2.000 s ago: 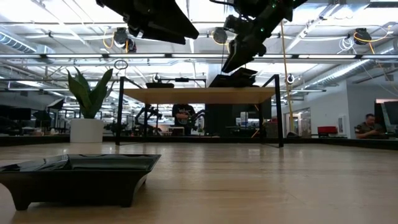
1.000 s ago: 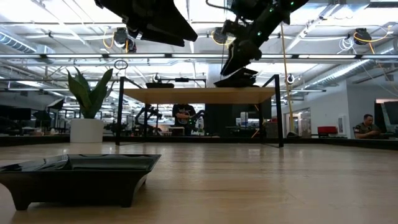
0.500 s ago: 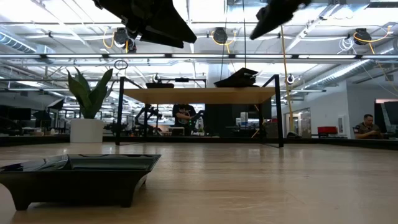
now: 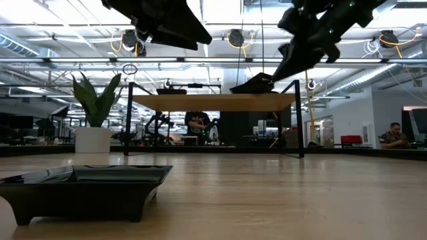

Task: Pick & Place Mini shaped plates
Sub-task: Stack the black square plate on top of the other black square plates on the shelf

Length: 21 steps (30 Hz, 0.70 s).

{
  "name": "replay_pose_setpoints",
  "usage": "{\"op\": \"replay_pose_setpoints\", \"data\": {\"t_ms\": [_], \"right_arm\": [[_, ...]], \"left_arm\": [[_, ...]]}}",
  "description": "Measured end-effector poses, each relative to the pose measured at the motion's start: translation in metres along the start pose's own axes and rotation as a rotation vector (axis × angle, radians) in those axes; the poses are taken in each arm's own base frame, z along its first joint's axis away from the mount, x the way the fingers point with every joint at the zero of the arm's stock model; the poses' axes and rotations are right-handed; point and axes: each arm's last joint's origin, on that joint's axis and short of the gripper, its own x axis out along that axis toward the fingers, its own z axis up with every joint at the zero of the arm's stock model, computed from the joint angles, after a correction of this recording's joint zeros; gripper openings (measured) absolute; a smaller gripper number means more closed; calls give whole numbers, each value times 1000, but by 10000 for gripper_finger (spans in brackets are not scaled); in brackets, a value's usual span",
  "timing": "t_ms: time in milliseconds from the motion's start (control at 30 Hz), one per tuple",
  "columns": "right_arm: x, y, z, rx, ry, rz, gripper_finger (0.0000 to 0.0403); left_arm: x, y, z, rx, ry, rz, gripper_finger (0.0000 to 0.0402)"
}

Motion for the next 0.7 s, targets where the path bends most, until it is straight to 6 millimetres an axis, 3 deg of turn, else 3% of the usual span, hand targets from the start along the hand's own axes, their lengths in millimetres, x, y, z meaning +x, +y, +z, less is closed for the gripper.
{"op": "replay_pose_setpoints", "data": {"t_ms": [333, 700], "right_arm": [[24, -15, -8, 30, 35, -39, 0], [26, -20, -2, 16, -26, -104, 0]], "left_arm": [[2, 2, 0, -14, 0, 8, 273], [2, 2, 0, -14, 6, -16, 273]]}}
